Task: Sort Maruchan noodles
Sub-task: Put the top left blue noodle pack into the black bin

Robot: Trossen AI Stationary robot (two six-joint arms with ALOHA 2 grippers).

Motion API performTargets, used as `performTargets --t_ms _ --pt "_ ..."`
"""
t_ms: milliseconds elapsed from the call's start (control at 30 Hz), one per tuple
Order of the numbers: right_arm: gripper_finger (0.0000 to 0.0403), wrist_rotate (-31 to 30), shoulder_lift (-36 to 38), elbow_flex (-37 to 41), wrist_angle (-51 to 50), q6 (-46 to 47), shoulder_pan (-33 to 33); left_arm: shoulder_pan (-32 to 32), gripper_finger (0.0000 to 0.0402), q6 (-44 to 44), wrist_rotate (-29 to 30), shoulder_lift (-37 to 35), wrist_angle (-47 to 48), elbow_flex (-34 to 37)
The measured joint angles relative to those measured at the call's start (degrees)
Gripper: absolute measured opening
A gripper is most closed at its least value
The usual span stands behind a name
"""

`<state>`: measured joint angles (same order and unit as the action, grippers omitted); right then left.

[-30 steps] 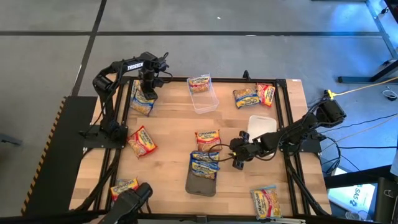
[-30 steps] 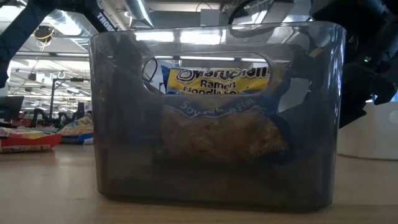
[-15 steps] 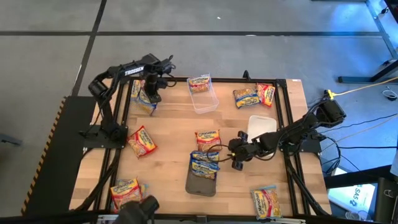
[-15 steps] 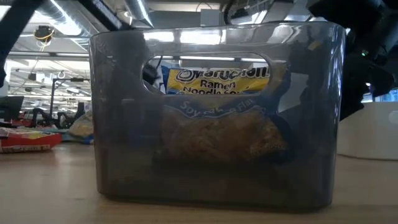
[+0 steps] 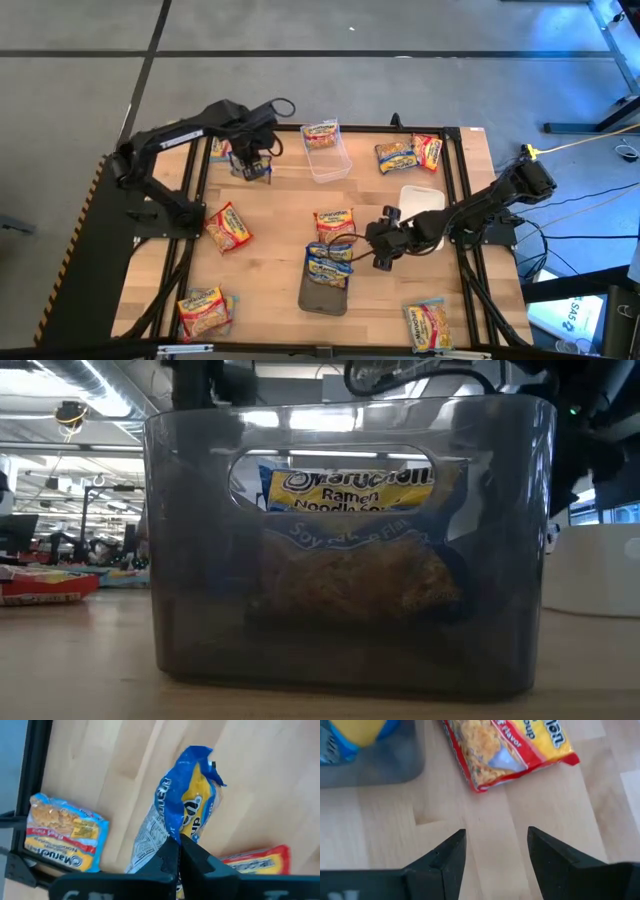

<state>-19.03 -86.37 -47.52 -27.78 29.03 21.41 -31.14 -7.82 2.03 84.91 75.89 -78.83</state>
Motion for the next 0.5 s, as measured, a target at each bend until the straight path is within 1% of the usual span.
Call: performTargets --t_ms 100,300,500 --pt "0.0186 -0.15 0.00 -1.08 -0.97 -1.24 0.48 3.25 0.0000 2.94 -0.07 -2.40 -0.21 -0.04" --pt "0.0186 -3.22 1.00 -1.67 1.05 -2.25 2.41 10.68 0.0000 10.49 -0.13 -6.07 -0.10 -0.04" --pt "0.0186 -5.46 2.53 -1.67 7.23 -2.31 4.13 19.94 0.0000 18.53 -0.24 -7.52 -0.46 -0.11"
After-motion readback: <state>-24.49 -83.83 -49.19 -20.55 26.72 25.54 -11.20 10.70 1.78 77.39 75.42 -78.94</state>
